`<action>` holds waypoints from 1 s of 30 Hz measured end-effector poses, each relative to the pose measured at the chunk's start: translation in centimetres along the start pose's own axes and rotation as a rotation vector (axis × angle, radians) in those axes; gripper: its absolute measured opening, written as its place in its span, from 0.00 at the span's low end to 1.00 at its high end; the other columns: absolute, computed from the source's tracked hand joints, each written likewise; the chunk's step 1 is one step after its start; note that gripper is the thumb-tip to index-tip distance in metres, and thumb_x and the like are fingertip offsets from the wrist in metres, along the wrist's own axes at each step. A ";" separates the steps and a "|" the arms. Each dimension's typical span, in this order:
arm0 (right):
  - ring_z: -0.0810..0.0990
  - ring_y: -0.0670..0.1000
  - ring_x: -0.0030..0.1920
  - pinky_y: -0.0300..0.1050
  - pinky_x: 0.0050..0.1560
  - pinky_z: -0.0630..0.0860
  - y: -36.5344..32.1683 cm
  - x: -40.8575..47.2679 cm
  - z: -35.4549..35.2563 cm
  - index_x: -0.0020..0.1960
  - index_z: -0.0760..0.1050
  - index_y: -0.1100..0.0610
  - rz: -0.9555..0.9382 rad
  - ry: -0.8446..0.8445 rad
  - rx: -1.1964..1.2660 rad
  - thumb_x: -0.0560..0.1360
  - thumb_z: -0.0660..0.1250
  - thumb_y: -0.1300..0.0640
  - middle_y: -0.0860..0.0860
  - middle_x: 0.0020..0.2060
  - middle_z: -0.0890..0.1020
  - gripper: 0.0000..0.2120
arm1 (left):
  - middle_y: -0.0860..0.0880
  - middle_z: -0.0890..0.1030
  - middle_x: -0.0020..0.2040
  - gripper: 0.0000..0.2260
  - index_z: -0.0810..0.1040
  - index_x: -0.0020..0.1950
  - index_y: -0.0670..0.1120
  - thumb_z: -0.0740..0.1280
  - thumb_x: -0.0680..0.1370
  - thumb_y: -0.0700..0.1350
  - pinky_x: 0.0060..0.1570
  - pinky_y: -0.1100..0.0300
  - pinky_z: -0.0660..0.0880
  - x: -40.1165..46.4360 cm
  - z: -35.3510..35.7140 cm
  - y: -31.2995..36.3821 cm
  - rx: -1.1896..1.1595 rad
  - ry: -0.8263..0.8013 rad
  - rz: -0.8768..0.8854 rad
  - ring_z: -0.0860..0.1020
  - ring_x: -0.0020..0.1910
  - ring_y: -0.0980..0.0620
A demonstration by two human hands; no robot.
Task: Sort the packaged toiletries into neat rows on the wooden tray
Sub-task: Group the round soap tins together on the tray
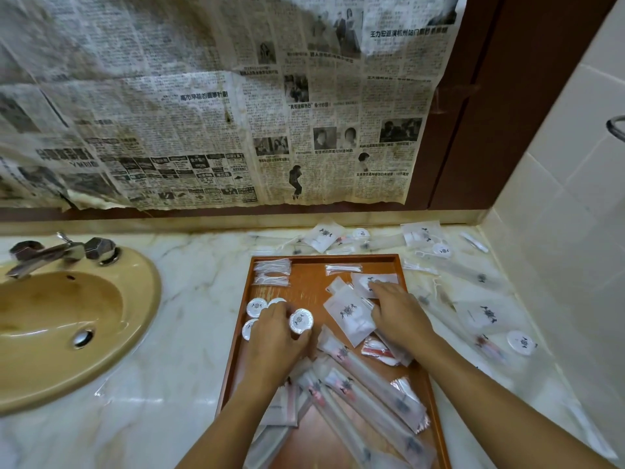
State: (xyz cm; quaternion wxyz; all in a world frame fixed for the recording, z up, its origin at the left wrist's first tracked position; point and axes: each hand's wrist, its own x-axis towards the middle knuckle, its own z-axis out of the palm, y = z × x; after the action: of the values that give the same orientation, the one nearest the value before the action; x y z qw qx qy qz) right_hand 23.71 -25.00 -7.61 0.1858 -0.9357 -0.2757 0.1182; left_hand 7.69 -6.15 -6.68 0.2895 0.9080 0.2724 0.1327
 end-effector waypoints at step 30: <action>0.75 0.43 0.54 0.45 0.54 0.76 -8.3 -9.3 3.9 0.65 0.72 0.41 -0.071 0.019 0.209 0.77 0.63 0.51 0.40 0.50 0.79 0.17 | 0.57 0.76 0.51 0.14 0.74 0.56 0.54 0.70 0.72 0.54 0.49 0.55 0.76 -2.4 -2.4 -6.4 -0.184 -0.112 0.203 0.75 0.51 0.57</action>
State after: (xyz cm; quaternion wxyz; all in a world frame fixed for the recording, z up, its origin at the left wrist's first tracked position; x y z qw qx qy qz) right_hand 10.95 -22.62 -6.60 0.2891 -0.9019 -0.2931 0.1307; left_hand 2.12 -2.05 -8.74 0.3714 0.9064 0.1491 0.1351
